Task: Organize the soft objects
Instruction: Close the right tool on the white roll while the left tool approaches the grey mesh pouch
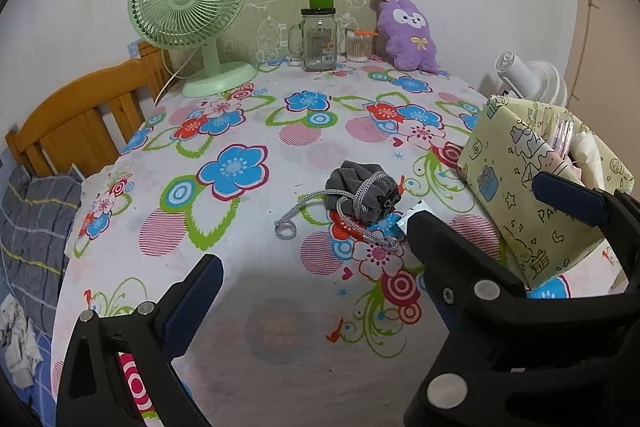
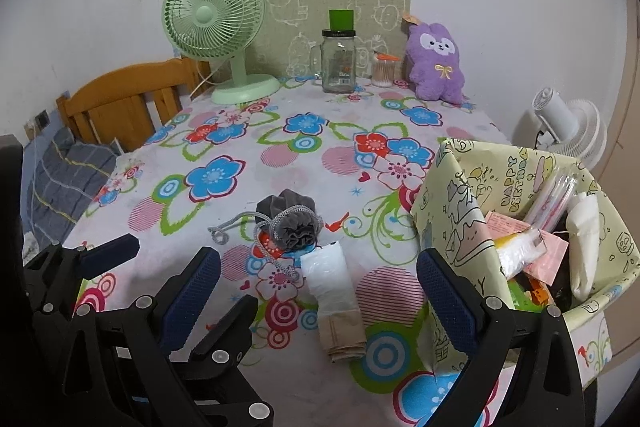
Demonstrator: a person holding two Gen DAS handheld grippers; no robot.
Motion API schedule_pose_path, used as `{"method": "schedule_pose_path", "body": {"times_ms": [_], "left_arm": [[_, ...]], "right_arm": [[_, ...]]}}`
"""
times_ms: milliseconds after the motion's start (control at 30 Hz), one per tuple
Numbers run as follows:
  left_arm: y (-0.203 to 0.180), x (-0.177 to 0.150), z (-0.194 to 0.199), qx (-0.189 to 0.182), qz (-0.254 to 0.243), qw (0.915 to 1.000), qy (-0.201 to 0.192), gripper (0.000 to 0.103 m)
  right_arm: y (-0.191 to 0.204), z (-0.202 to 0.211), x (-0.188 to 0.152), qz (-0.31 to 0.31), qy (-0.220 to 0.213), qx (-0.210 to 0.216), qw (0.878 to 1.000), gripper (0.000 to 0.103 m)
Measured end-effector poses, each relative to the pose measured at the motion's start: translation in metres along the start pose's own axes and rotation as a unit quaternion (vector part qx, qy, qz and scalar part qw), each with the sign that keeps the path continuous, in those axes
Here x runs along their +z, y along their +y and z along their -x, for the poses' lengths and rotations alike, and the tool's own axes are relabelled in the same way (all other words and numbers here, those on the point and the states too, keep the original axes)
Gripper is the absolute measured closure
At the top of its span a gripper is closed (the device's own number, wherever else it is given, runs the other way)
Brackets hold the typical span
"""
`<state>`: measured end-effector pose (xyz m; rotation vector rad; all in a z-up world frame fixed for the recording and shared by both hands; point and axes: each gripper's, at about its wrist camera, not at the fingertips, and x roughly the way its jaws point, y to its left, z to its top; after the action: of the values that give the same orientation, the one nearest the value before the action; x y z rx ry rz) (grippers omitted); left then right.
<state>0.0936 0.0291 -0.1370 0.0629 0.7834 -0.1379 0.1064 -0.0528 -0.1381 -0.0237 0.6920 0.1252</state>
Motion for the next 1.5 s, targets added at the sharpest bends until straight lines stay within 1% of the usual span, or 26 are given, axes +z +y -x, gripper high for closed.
{"method": "schedule_pose_path", "body": {"times_ms": [67,133,233,300,467,667,833,900,967,1267,1467,1500], "left_arm": [[0.001,0.0,0.001,0.005,-0.001,1.0,-0.001,0.001],[0.002,-0.001,0.002,0.002,0.0,1.0,-0.001,0.001],[0.002,-0.001,0.001,0.005,-0.003,1.0,0.001,0.001],[0.002,-0.001,-0.002,0.007,-0.006,0.9999,0.003,0.001],[0.001,-0.005,-0.011,0.008,-0.01,0.9998,0.014,0.001],[-0.004,-0.009,-0.021,0.013,-0.025,0.9993,0.023,0.001],[-0.003,-0.012,-0.03,0.011,-0.028,0.999,0.034,0.001],[-0.004,-0.013,-0.034,0.012,-0.03,0.9987,0.039,0.001],[-0.004,-0.013,-0.037,0.012,-0.031,0.9986,0.042,0.001],[-0.005,-0.016,-0.047,0.004,-0.032,0.998,0.055,0.001],[-0.007,-0.019,-0.049,0.002,-0.032,0.9976,0.061,0.001],[-0.007,-0.019,-0.048,0.002,-0.032,0.9977,0.06,0.002]], "right_arm": [[0.002,0.0,0.001,0.006,0.002,0.009,1.0,0.012],[0.003,-0.001,0.001,0.008,0.006,0.017,1.0,0.013],[0.005,-0.003,0.001,0.009,0.004,0.019,1.0,0.014],[0.005,-0.007,0.001,0.008,0.012,0.023,1.0,0.018],[0.003,-0.021,-0.003,0.0,0.036,0.026,0.999,0.022],[0.003,-0.035,-0.007,0.002,0.057,0.029,0.998,0.03],[0.0,-0.049,-0.012,-0.008,0.082,0.033,0.996,0.031],[0.0,-0.055,-0.013,-0.012,0.092,0.036,0.995,0.036],[0.0,-0.06,-0.014,-0.015,0.101,0.037,0.994,0.036],[-0.001,-0.067,-0.018,-0.008,0.111,0.02,0.994,0.037],[-0.008,-0.069,-0.023,-0.017,0.13,0.014,0.991,0.037],[-0.009,-0.07,-0.024,-0.02,0.133,0.015,0.991,0.039]]}}
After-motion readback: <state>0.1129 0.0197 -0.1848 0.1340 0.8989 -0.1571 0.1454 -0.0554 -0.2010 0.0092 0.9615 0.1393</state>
